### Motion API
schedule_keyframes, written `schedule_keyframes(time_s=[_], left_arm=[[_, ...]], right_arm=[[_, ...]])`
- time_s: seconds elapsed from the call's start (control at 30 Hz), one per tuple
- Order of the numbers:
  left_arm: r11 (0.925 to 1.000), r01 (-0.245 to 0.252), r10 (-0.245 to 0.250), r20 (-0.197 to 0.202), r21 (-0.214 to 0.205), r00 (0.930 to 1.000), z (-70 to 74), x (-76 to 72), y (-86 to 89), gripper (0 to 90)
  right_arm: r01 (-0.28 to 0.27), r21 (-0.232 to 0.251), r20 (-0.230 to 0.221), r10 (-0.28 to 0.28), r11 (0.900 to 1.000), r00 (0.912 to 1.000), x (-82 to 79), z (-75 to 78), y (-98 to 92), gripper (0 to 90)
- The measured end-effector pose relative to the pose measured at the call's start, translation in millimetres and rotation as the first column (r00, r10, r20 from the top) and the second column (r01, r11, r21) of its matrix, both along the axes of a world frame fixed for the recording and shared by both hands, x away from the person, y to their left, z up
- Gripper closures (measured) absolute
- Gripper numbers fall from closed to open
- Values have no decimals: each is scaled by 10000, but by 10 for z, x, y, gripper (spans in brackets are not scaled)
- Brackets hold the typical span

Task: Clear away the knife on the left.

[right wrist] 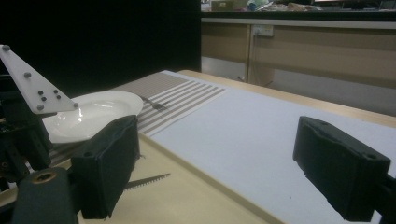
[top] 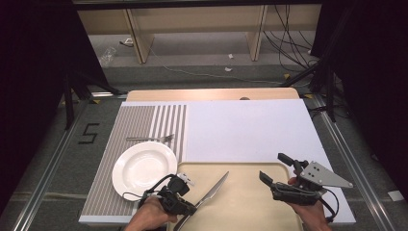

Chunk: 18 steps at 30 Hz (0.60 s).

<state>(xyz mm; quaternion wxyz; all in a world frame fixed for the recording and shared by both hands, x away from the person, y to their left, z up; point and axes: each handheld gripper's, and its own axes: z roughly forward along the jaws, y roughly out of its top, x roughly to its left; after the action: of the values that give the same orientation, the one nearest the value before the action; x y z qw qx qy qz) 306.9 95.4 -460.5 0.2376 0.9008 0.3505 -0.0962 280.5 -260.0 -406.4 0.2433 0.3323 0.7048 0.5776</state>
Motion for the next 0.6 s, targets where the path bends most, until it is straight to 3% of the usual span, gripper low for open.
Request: schedule_keyframes(time_s=[0.33,0.43,0.47,0.5,0.6], left_arm=[[9991,153,-155,37,394,9999,-43,-16,-12,784],[9986,113,-132,356,513,9993,-12,-41,-14,773],[9985,216,-235,367,512,9990,12,-45,-17,727],[9985,294,-318,520,463,9981,38,-49,-17,670],[9991,404,-418,1057,153,9935,121,-75,-21,619]], right_arm=[[-10,44,-21,10,10000,10000,-2,1,-10,154],[-14,44,-19,14,10000,10000,-2,0,-6,154],[-12,40,-16,12,10000,10000,-1,0,-7,154],[-13,53,-31,13,10000,10000,-1,1,-9,154],[-17,49,-29,17,10000,10000,1,1,-9,154]])
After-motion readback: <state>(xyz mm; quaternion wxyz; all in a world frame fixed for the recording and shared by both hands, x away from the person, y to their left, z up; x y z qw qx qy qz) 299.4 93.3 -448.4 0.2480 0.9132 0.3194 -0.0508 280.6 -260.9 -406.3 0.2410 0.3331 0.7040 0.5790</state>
